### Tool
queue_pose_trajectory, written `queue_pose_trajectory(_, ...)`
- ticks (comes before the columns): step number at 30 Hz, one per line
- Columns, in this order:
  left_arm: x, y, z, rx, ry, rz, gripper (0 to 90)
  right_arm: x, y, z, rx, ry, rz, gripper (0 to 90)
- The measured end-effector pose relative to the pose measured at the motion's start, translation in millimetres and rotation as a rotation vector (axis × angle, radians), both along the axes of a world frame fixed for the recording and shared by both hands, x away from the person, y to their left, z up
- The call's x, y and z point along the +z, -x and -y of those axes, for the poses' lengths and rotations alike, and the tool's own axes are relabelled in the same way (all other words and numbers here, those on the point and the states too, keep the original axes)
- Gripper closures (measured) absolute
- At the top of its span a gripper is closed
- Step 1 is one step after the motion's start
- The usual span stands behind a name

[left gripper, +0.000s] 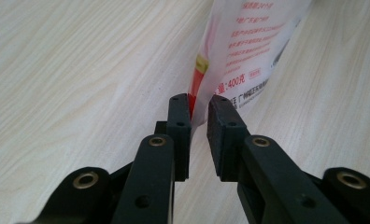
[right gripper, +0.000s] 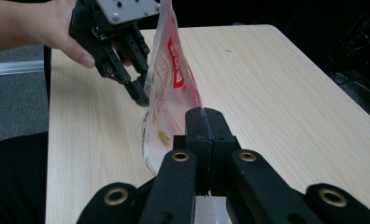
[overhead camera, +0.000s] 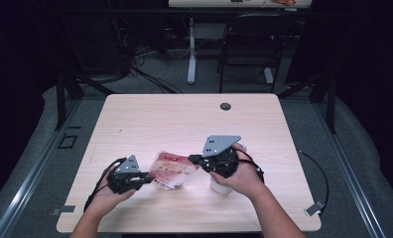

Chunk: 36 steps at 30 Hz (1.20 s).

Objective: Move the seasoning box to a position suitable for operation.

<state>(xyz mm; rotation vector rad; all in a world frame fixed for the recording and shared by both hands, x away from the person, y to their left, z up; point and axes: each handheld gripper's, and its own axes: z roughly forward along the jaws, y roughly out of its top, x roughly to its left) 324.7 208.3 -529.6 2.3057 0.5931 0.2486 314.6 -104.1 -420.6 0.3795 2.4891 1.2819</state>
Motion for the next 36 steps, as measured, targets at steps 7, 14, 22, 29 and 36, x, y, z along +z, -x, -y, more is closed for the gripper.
queue_pose_trajectory(7, -7.8, -1.3, 10.6, -0.023, -0.032, -0.014, 83.7, 3.7, 0.8, -9.0, 0.017, 0.002, 0.011, 90.0)
queue_pose_trajectory(14, -9.4, -0.9, 10.5, -0.021, -0.027, -0.016, 83.9, 3.1, 0.2, -10.5, 0.022, -0.004, 0.004, 89.4)
queue_pose_trajectory(22, -10.3, -0.8, 9.6, -0.022, -0.026, -0.016, 83.7, 2.7, 0.6, -10.4, 0.026, -0.016, -0.002, 86.0)
queue_pose_trajectory(29, -12.5, -1.4, 7.9, -0.019, -0.034, -0.02, 83.5, 1.5, 0.1, -12.0, 0.025, -0.021, -0.009, 83.8)
queue_pose_trajectory(36, -12.5, -1.7, 6.2, -0.004, -0.013, -0.03, 79.4, -1.6, -1.6, -10.9, 0.02, -0.035, -0.015, 84.0)
